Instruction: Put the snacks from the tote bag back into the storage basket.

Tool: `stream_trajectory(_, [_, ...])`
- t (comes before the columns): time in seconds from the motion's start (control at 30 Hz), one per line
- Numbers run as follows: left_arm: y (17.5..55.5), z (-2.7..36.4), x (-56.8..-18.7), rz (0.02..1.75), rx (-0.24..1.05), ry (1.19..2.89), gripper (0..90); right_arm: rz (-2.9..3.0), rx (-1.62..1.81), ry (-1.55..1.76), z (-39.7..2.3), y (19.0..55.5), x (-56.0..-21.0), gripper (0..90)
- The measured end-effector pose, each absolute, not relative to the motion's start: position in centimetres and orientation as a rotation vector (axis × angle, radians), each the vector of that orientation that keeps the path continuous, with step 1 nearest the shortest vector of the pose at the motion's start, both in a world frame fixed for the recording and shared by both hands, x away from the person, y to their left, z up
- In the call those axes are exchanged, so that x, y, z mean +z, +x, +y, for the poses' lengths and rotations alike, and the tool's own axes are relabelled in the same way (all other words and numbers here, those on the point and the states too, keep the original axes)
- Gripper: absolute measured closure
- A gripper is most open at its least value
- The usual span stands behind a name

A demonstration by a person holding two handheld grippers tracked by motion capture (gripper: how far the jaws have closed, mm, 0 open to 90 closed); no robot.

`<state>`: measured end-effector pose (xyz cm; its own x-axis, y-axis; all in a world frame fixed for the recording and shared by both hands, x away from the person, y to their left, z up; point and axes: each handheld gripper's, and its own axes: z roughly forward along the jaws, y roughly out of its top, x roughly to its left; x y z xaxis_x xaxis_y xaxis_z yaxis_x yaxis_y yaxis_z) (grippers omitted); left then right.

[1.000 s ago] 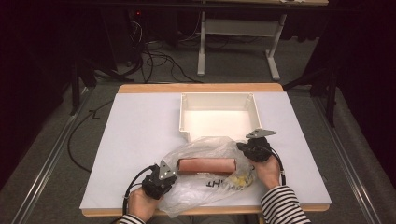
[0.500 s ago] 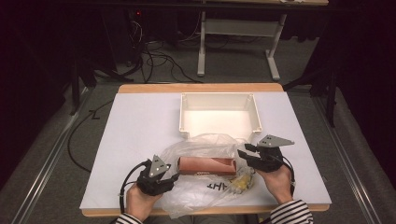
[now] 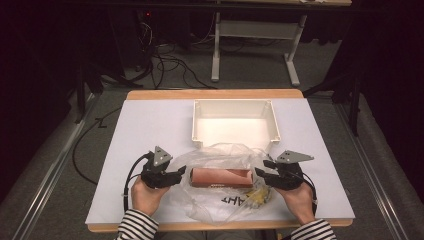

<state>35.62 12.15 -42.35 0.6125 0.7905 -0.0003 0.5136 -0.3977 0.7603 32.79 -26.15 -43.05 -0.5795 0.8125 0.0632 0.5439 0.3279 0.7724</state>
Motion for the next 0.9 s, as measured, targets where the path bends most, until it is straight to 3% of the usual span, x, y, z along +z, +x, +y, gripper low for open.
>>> stream_trajectory(0.13, [36.7, 11.7, -43.2, 1.05, 0.434, 2.116, 40.2, 2.31, 1.078, 1.195, -26.0, 33.1, -43.5, 66.3])
stream_trajectory(0.3, [37.8, 11.1, -44.1, 1.037, 0.366, 2.167, 60.3, 2.381, 1.03, 1.116, -25.2, 33.3, -43.8, 89.4])
stream_trajectory(0.37, [38.1, 10.9, -44.4, 1.035, 0.327, 2.182, 75.5, 2.371, 1.028, 1.105, -25.0, 33.5, -43.6, 90.0])
stream_trajectory(0.4, [38.2, 10.9, -44.5, 1.036, 0.316, 2.182, 75.5, 2.371, 1.028, 1.105, -25.0, 33.5, -43.6, 90.0])
stream_trajectory(0.5, [38.3, 11.0, -44.4, 1.036, 0.32, 2.165, 88.2, 2.327, 1.039, 1.113, -25.2, 33.8, -43.1, 90.0])
stream_trajectory(0.9, [39.2, 11.4, -44.5, 1.125, 0.409, 2.076, 89.3, 2.265, 0.919, 1.188, -26.1, 35.3, -44.1, 90.0])
